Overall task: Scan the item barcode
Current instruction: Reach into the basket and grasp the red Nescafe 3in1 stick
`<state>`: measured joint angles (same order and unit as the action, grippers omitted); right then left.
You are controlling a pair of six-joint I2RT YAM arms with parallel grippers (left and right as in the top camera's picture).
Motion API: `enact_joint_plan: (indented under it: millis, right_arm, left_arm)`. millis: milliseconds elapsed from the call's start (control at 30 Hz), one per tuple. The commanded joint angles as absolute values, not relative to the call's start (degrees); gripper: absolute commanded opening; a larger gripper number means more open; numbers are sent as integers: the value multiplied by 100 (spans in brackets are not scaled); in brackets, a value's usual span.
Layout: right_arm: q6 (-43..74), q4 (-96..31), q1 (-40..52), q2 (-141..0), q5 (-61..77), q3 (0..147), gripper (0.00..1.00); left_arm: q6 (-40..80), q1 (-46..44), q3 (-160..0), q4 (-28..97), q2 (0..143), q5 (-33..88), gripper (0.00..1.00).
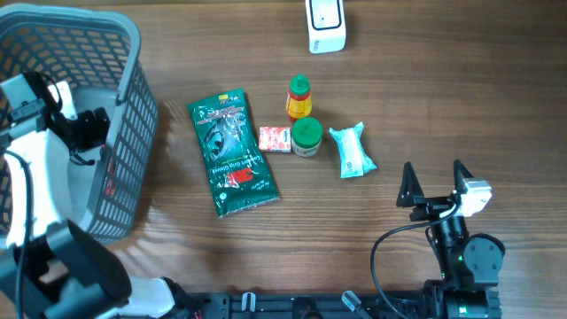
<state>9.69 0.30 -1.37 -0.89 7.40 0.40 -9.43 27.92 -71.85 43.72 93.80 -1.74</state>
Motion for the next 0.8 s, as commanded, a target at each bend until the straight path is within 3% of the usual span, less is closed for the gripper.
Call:
enact_joint_plan:
  millis: [0,367,533,667,700,767]
  right_arm:
    - [913,56,-115,-43,703,30,100]
    - [913,56,-115,-43,705,30,100]
    - [913,56,-115,-43,703,30,100]
    - [913,56,-115,-43,703,30,100]
    - [913,54,-115,-43,703,30,100]
    - [913,56,-115,-43,703,30,100]
  left_arm:
    - [-1205,2825,-7212,4471,9865,-110,95]
    - [-1203,2829,-7028,4525,10753,-110,91]
    - [-1201,2829,-6934,4375,10879,-106,60]
    - [-1201,2840,-6921,4397,10881,-108,11]
    - [-1201,2842,-6921,4418,10881,-110,4]
    - [-1201,2847,-6923,4447,10879,-110,4]
